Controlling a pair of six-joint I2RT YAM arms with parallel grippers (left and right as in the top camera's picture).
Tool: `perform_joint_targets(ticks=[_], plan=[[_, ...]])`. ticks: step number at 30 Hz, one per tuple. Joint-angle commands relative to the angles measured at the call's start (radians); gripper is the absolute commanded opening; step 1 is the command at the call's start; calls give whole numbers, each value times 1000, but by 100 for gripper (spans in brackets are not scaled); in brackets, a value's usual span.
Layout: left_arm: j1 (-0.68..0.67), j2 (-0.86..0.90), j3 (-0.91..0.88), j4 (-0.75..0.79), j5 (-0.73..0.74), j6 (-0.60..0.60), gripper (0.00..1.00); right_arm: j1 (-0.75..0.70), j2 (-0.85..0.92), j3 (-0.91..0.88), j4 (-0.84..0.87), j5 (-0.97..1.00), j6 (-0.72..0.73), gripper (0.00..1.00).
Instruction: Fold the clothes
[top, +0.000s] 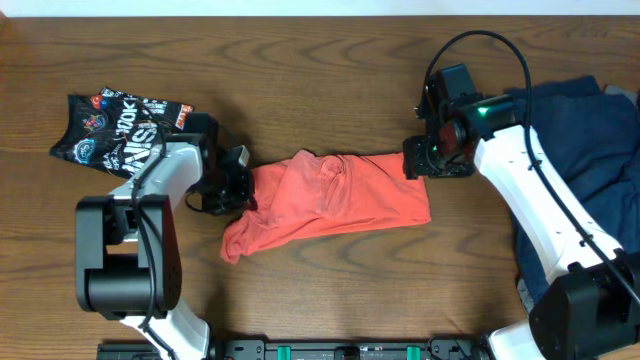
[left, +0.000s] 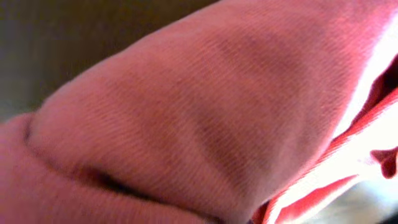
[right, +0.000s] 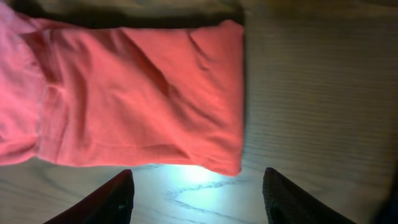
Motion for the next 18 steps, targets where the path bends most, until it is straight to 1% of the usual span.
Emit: perform_joint_targets(ticks=[1, 4, 5, 8, 10, 14, 16, 18], plan=[[88, -50, 90, -70, -43, -9, 6, -36, -3, 11, -11, 76, 13, 64], [179, -79, 190, -174, -121, -9, 6, -75, -3, 11, -24, 82, 13, 64], [210, -88, 227, -210, -126, -9, 6, -89, -3, 11, -27, 82, 12, 64], [272, -101, 320, -308, -119, -29, 6, -124, -3, 11, -34, 82, 8, 65], [277, -106, 366, -371, -87, -32, 6, -140, -3, 11, -39, 82, -3, 65], [216, -109, 401, -456, -11, -32, 6, -150, -3, 11, -43, 82, -15, 65], [157, -110, 401, -462, 44, -34, 6, -150, -3, 11, -45, 82, -18, 66], [80, -110, 401, -441, 61, -61, 6, -150, -3, 11, -53, 81, -18, 65]])
